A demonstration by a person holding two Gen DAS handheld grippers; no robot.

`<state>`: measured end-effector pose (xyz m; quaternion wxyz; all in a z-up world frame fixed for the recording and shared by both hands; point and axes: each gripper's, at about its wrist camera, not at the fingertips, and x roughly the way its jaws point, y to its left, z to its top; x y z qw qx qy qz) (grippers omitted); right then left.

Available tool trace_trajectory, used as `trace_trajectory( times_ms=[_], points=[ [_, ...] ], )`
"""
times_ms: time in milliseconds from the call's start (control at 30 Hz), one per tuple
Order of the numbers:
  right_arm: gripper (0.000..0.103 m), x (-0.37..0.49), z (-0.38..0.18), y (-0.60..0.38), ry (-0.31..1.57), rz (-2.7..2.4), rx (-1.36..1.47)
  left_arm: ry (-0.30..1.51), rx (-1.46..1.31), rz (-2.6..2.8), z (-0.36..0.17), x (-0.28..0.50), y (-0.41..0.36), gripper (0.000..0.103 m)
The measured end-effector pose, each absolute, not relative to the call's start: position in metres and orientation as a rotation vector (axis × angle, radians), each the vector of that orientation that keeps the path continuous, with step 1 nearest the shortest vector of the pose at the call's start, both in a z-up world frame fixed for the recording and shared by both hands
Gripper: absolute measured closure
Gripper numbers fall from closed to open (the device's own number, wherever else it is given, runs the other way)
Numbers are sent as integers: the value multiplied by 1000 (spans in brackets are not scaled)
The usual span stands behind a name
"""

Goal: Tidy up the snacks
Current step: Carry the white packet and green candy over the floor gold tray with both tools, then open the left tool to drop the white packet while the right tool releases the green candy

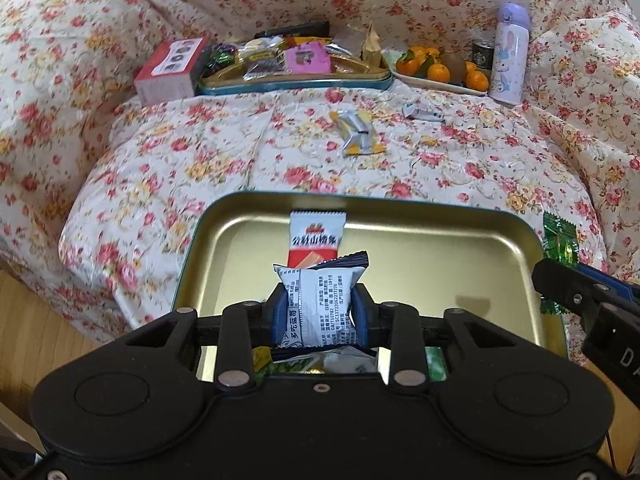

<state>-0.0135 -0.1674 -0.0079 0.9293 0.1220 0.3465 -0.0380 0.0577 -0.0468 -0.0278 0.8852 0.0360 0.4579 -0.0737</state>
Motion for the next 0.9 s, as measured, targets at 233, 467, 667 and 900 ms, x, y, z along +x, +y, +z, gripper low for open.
trace_trajectory(
  times_ms=[233,467,667,900],
  points=[
    [81,-3,-5,-172,690,-92,249,946,80,-159,-24,68,-53,61],
    [81,5,-4,-172,678,-94,245,946,75,-169,-22,73,-54,61],
    [80,6,-5,-171,679,-93,242,934,87,-176,-22,72,-56,56],
    [71,4,-4,-172,664,-77,254,916,82,-174,-18,70,-56,51]
  ],
)
